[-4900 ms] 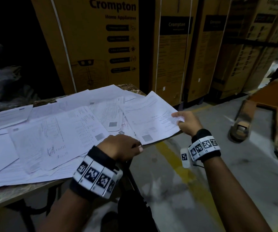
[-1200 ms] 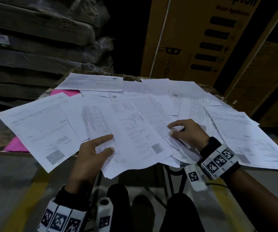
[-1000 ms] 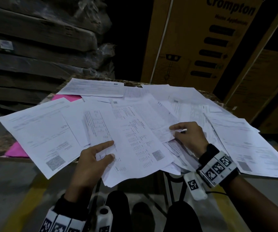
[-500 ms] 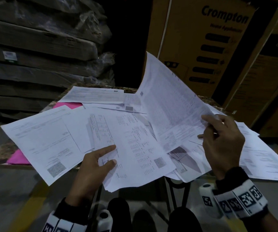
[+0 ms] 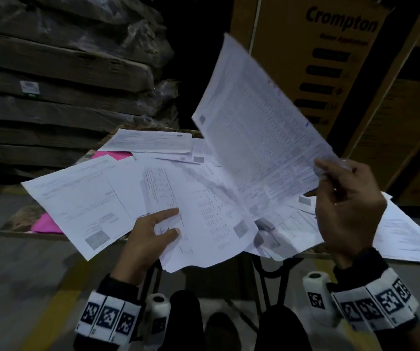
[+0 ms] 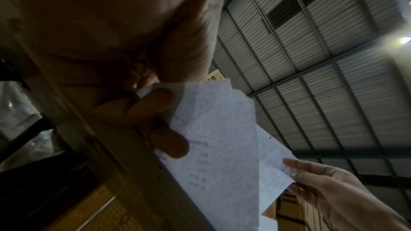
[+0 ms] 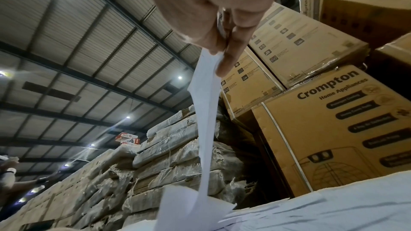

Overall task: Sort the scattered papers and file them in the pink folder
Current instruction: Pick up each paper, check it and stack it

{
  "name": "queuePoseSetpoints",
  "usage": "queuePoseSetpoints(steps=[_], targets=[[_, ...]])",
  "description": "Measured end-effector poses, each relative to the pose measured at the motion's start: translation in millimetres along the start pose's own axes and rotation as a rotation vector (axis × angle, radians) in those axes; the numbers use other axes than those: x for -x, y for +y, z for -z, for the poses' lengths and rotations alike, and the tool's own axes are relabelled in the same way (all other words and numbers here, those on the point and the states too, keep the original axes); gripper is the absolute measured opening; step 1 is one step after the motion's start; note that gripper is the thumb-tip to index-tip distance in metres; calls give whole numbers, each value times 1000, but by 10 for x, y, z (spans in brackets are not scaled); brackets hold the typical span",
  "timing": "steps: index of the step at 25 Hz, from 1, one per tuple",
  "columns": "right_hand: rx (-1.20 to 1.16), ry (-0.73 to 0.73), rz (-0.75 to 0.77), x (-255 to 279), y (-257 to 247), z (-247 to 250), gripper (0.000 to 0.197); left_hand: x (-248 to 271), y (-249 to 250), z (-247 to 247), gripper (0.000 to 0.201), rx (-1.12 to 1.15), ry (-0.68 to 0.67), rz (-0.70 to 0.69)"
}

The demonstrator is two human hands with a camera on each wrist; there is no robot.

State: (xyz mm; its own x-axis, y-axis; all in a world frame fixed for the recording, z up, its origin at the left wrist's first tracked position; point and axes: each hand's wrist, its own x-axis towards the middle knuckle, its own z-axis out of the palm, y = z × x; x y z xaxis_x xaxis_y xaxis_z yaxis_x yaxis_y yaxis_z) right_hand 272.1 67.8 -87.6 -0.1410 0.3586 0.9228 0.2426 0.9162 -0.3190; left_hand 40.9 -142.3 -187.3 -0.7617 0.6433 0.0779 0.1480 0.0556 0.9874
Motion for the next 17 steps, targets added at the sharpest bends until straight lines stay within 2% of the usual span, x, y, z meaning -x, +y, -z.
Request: queuePoseSetpoints(steps=[8,13,17], targets=[[-58,-12,76,-134,-116,-124,32,5,-14,40,43,-80,-26,-15],[-73,-2,150,-310,-159,-236,37,12,98,-102,41,-324,28,-63],[-104,-33,149,-575,-205,-306,36,7,234,-257,43,-348,11,-158]])
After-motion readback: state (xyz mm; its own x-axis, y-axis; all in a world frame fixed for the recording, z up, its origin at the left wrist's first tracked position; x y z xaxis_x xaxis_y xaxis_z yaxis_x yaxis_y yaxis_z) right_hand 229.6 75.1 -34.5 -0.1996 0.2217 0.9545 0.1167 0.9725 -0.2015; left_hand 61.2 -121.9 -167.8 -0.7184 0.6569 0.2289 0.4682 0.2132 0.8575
